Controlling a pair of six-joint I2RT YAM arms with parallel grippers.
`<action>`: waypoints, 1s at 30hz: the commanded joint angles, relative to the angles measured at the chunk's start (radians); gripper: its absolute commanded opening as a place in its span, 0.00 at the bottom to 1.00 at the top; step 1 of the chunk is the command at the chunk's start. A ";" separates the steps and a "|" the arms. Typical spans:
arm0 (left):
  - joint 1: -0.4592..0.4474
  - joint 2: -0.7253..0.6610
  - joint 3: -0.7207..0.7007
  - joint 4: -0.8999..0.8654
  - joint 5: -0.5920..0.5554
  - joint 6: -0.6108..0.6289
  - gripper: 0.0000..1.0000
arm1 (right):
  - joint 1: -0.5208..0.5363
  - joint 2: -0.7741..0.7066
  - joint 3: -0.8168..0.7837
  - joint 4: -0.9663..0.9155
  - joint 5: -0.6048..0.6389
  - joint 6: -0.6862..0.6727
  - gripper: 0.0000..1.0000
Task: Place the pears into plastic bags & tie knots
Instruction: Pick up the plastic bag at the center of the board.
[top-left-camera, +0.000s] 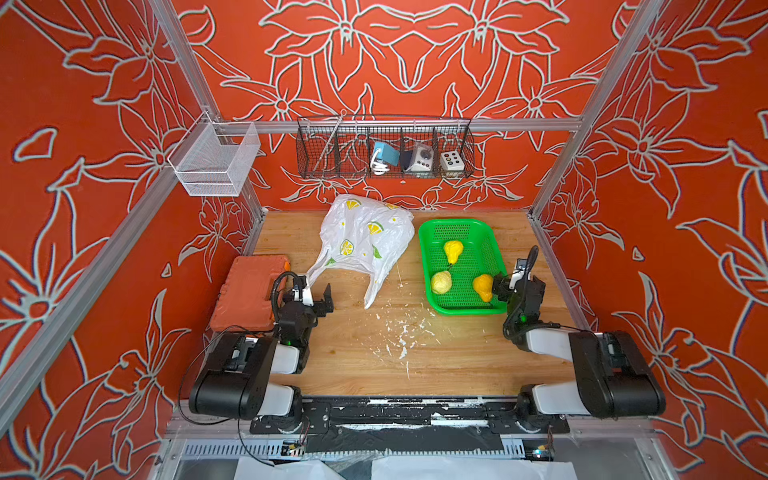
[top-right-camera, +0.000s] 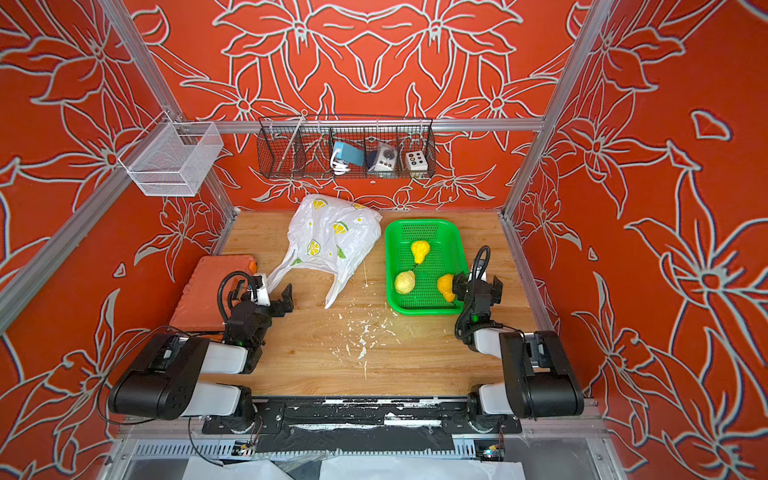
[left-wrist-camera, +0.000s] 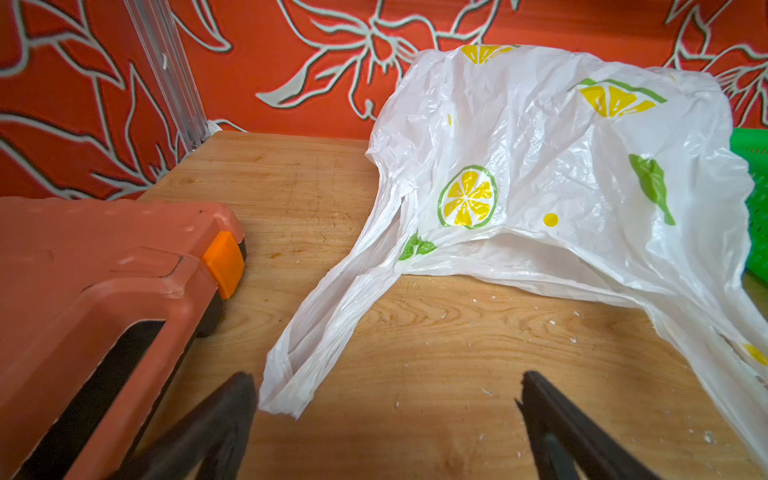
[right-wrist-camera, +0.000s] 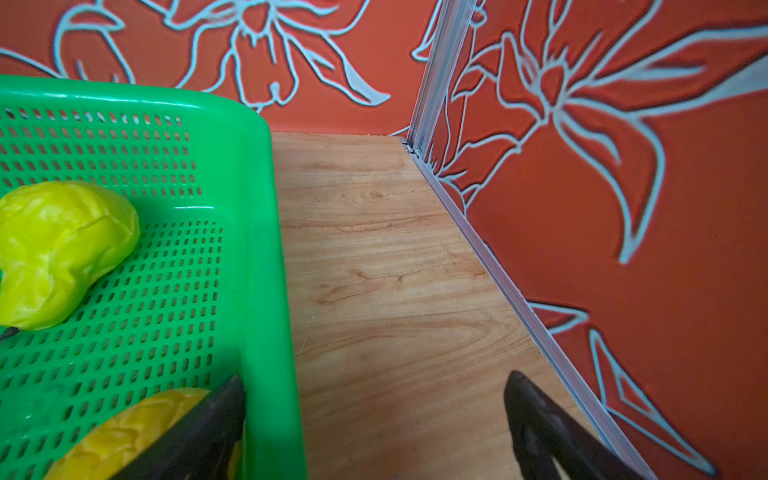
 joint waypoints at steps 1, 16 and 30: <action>-0.003 0.005 0.008 0.039 -0.004 0.012 0.98 | 0.010 0.022 -0.003 -0.038 0.005 0.013 0.97; 0.003 0.006 0.013 0.027 0.006 0.011 0.98 | 0.010 0.024 0.001 -0.045 0.005 0.016 0.98; 0.003 0.004 0.011 0.028 0.006 0.011 0.98 | 0.008 0.021 0.000 -0.045 0.005 0.015 0.97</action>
